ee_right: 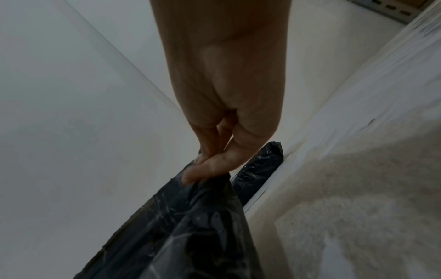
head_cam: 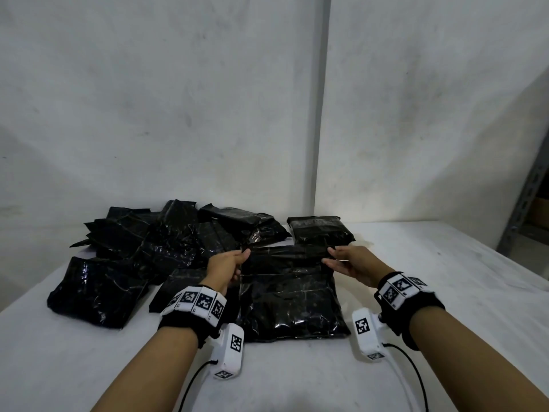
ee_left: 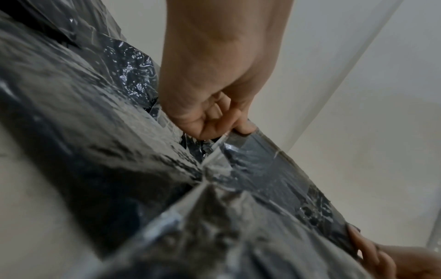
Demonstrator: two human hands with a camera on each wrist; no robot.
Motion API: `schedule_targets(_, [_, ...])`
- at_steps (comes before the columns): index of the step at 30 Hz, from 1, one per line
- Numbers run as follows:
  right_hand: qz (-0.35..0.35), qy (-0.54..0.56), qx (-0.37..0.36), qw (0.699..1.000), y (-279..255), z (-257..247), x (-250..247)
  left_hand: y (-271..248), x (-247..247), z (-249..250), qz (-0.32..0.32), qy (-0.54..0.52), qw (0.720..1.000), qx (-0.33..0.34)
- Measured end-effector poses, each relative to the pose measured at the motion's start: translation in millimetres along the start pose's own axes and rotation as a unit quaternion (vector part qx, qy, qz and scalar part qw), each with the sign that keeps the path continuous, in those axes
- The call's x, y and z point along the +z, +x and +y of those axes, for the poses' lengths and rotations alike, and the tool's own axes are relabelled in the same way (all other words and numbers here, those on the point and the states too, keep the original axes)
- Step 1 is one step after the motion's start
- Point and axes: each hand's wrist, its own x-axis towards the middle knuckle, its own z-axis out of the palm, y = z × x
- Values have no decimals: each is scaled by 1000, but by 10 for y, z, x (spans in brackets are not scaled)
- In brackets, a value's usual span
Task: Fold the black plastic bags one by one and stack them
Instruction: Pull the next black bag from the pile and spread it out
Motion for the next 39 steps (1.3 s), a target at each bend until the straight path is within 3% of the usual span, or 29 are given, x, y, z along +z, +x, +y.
schedule_targets(4, [70,-197,-31,977,-10,11,-40,-66,31,42,-1,19,1000,21])
schedule_targets(6, [63,-229,-22,971,-25,-1,-76,-89,26,77,-2,46,998,32])
schedule_targets(12, [-6,-117,20,993,-14,10,-66,-70,3,127,-24,73,997,0])
schedule_targets(16, [-42,-43,23,998,-22,3,-49,-163,4,152,-72,-1,996,-43])
schedule_targets(19, [-70,-22,24,997,-22,22,-62,-211,-3,163,-87,-30,995,-38])
schedule_targets(27, [-35,8,20,999,-55,68,-35,-209,-35,137,-51,-61,996,-33])
schedule_targets(33, [-5,-10,33,999,-107,24,-27,-255,-29,143,-62,-65,995,-40])
schedule_targets(39, [-31,-48,36,998,-86,47,-55,-260,-50,147,-60,-70,994,-58])
